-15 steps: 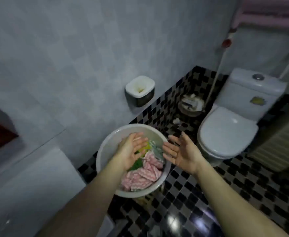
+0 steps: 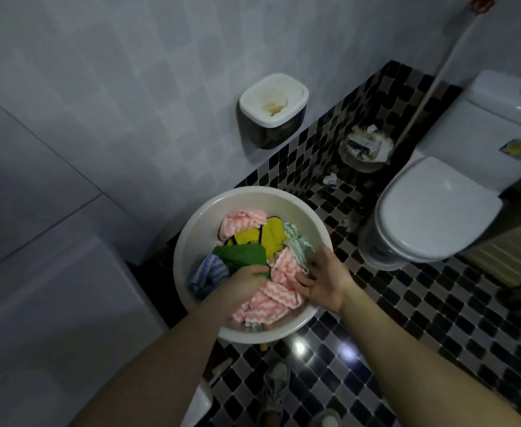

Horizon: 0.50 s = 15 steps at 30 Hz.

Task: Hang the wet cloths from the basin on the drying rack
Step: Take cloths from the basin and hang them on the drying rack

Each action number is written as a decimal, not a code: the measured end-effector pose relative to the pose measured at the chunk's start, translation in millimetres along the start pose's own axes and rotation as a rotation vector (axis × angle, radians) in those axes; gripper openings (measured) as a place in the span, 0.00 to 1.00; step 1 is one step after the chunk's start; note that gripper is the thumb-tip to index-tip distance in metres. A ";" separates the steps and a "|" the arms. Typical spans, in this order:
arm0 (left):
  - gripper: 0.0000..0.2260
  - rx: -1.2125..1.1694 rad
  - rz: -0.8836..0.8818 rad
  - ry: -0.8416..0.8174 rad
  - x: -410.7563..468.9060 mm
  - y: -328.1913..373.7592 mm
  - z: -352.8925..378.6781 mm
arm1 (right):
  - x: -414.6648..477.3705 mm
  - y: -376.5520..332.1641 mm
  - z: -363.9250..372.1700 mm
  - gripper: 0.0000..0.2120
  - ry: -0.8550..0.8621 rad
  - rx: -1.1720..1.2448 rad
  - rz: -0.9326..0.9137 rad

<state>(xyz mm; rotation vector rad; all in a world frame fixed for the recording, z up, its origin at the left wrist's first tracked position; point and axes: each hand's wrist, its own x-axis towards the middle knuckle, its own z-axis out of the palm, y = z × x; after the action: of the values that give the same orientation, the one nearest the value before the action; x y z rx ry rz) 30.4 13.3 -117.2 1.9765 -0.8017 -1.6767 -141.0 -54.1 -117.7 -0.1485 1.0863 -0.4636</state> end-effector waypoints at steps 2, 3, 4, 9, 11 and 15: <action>0.18 0.340 0.057 -0.091 0.4 -3.3 2.3 | 2.8 2.5 5.2 0.21 0.054 -0.076 -0.007; 0.11 0.498 0.059 -0.077 0.6 -6.7 2.2 | 3.7 2.4 7.6 0.18 0.075 -0.107 -0.017; 0.07 0.585 0.080 -0.039 2.0 -11.7 1.2 | 2.0 0.7 9.2 0.16 0.099 -0.131 -0.033; 0.08 0.160 0.154 0.269 -4.2 3.5 -26.0 | -11.7 -24.4 12.6 0.08 0.072 0.018 -0.118; 0.15 0.106 0.175 0.371 -10.2 12.6 -46.5 | -18.4 -31.2 12.5 0.07 -0.001 0.213 -0.095; 0.22 0.523 0.321 0.494 -22.8 25.8 -80.6 | -35.1 -35.9 20.8 0.08 -0.172 0.390 -0.012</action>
<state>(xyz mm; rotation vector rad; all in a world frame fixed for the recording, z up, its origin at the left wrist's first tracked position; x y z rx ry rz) 103.3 5.7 -69.1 2.2947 -1.3591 -0.7898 -146.5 -73.2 -67.2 0.1475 0.8099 -0.6521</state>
